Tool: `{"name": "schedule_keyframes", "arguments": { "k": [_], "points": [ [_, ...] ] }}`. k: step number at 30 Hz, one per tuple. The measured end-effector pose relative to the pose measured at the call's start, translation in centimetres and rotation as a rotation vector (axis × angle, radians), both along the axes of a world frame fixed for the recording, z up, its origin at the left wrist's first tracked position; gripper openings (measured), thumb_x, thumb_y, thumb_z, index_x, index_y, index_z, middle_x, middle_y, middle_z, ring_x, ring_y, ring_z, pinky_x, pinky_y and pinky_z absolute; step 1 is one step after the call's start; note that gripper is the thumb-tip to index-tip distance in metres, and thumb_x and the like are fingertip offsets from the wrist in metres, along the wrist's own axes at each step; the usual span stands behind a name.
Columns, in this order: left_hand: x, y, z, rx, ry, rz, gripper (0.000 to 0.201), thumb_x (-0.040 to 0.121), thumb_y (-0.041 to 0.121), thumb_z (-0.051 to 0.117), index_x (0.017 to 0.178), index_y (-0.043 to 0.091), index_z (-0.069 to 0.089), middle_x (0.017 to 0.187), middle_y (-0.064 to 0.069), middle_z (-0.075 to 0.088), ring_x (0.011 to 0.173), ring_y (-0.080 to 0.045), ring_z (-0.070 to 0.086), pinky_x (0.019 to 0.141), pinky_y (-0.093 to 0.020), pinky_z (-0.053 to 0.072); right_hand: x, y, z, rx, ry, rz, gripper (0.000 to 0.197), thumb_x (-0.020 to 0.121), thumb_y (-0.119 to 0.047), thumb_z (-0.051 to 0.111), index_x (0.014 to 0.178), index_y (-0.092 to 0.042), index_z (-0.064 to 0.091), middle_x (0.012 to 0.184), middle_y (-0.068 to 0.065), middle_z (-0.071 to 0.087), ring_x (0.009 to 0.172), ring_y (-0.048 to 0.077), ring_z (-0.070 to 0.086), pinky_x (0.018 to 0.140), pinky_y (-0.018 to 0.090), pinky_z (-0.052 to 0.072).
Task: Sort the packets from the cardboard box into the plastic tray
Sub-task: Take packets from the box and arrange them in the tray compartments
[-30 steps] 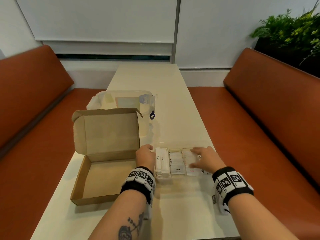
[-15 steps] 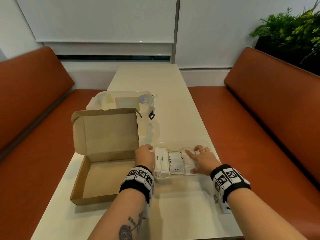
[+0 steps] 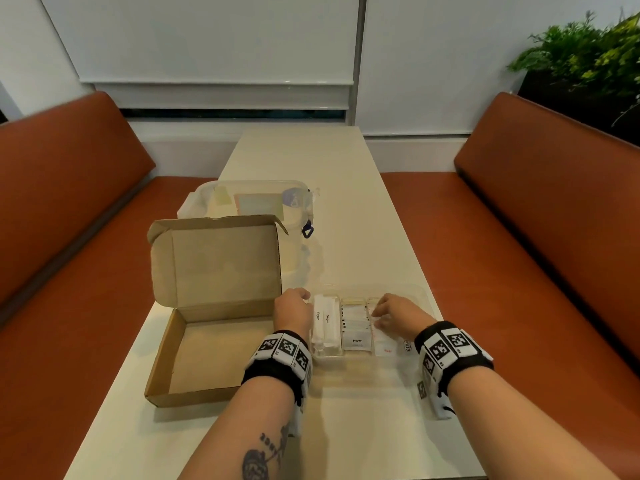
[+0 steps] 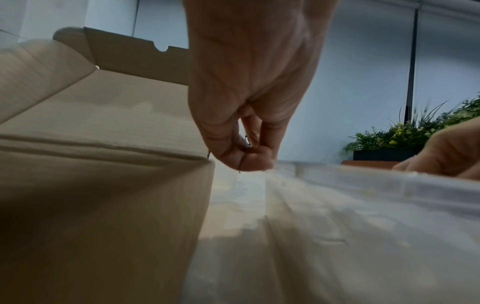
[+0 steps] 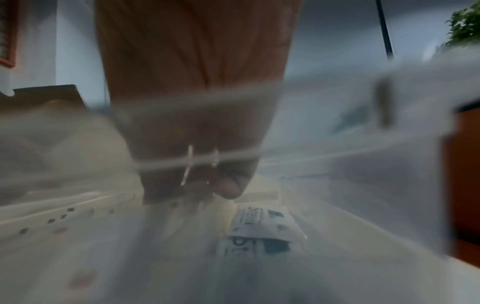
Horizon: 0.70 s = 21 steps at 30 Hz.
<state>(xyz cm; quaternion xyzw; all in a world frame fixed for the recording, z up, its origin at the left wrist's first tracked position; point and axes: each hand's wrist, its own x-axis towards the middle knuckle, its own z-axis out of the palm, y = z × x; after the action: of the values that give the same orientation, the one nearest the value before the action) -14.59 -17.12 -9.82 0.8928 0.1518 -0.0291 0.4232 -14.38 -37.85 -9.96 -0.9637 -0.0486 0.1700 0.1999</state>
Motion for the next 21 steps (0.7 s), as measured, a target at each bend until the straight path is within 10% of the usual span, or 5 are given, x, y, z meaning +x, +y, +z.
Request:
{"name": "schedule_keyframes", "arguments": {
  "k": [13, 21],
  "points": [
    [0.0, 0.0, 0.0, 0.018, -0.009, 0.002, 0.032, 0.092, 0.001, 0.051, 0.122, 0.004, 0.061, 0.121, -0.016, 0.062, 0.113, -0.028, 0.058, 0.095, -0.029, 0.045, -0.9, -0.4, 2.6, 0.107, -0.042, -0.016, 0.018, 0.073, -0.029, 0.079, 0.07, -0.022, 0.062, 0.089, -0.007, 0.061, 0.084, 0.011, 0.056, 0.062, 0.015, 0.037],
    [0.1, 0.1, -0.1, 0.008, -0.009, -0.002, 0.032, 0.092, 0.001, 0.051, 0.122, 0.004, 0.062, 0.123, -0.016, 0.061, 0.114, -0.028, 0.057, 0.095, -0.029, 0.044, -1.9, -0.1, 2.6, -0.018, 0.034, 0.043, 0.023, 0.075, -0.004, 0.076, 0.095, -0.013, 0.071, 0.107, 0.003, 0.059, 0.09, 0.015, 0.052, 0.084, 0.027, 0.048]
  ]
}}
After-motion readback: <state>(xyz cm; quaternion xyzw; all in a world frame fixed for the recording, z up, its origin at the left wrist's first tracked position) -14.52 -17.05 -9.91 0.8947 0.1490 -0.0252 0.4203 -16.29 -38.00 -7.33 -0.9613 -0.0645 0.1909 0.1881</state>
